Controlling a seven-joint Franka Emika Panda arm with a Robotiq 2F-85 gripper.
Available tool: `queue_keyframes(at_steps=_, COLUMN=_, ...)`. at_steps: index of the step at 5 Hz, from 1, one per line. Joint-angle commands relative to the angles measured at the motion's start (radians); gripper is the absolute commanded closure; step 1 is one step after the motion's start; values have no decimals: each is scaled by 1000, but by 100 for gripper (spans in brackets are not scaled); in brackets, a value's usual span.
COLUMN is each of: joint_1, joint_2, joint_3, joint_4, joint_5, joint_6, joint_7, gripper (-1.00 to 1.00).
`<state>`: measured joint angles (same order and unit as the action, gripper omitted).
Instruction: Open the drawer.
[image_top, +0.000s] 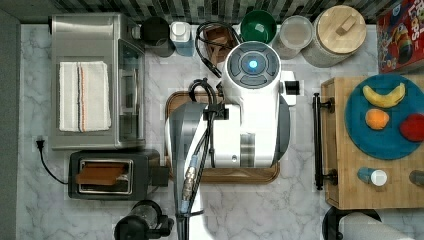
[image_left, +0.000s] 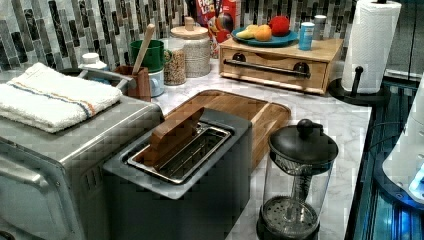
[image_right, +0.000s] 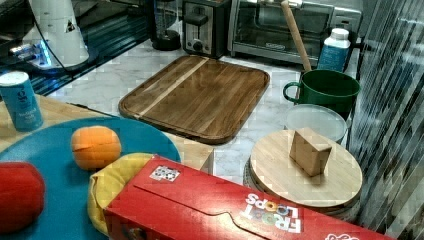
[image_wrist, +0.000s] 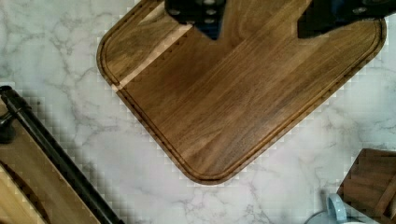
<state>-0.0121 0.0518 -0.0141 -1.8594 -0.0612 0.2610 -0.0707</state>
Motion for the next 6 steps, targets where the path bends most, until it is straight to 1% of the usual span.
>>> queue_keyframes(at_steps=1, joint_1=-1, joint_2=0, joint_3=1, joint_4=0, joint_5=-1, joint_6=1, joint_7=-1, gripper=-100)
queue_keyframes(at_steps=2, joint_1=10, joint_2=10, joint_3=12, joint_4=-34, joint_5=18, joint_6=32, joint_7=19, gripper=-100)
queue_keyframes(at_steps=3, joint_1=2, joint_2=9, joint_3=10, joint_4=-60, joint_5=53, joint_6=71, joint_7=-54, gripper=-100)
queue_keyframes(at_steps=4, joint_1=-10, joint_2=-12, joint_3=5, joint_4=-167, joint_5=37, joint_6=182, joint_7=-189, gripper=-100)
queue_keyframes(at_steps=5, joint_1=-40, joint_2=8, joint_3=-2, joint_4=-182, joint_5=16, joint_6=202, joint_7=-340, gripper=-100)
queue_keyframes(at_steps=6, joint_1=-55, joint_2=8, joint_3=-20, joint_4=-228, joint_5=-26, joint_6=259, joint_7=-476, gripper=-100)
